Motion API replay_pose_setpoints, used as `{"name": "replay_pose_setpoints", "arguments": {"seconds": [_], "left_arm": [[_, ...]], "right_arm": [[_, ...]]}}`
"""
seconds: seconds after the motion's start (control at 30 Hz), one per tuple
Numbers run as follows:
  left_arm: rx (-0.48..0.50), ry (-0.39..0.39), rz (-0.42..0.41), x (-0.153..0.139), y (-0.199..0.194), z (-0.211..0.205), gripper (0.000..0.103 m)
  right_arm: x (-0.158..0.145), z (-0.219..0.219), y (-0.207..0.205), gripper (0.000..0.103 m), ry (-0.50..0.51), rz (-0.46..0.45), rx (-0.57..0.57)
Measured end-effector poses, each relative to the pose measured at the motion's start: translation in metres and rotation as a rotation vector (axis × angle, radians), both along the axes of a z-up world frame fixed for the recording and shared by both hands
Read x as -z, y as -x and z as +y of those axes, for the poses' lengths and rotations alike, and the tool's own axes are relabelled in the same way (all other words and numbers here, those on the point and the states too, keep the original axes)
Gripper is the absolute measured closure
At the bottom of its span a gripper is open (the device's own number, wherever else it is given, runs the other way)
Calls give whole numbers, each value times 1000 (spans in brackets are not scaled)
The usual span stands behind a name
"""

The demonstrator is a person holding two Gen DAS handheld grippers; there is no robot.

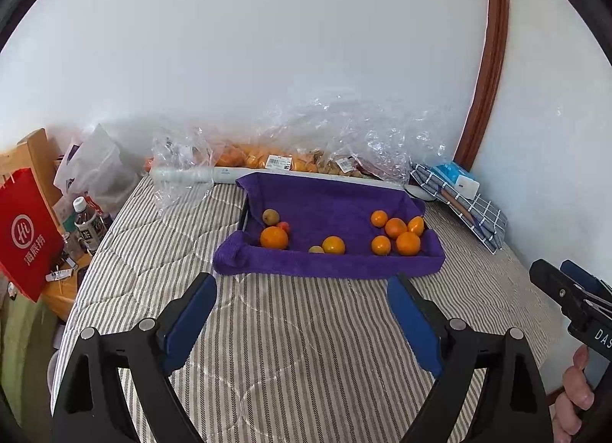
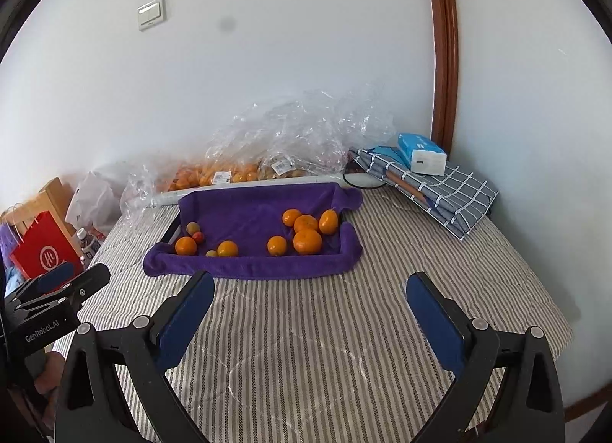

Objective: Organize fruits

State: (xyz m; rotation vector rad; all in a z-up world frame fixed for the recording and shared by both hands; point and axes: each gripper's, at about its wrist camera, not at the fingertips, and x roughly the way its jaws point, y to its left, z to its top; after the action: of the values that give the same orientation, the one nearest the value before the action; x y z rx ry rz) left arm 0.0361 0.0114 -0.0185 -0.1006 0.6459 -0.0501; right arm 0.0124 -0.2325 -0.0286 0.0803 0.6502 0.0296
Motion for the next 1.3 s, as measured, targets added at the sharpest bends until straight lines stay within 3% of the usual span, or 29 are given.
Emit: {"name": "replay_pose_setpoints", "arguments": {"seconds": [1.3], "left_arm": [[-12, -14, -10, -5, 15, -1, 12]], "right_arm": [[0, -7, 14, 3, -17, 6, 30]]}}
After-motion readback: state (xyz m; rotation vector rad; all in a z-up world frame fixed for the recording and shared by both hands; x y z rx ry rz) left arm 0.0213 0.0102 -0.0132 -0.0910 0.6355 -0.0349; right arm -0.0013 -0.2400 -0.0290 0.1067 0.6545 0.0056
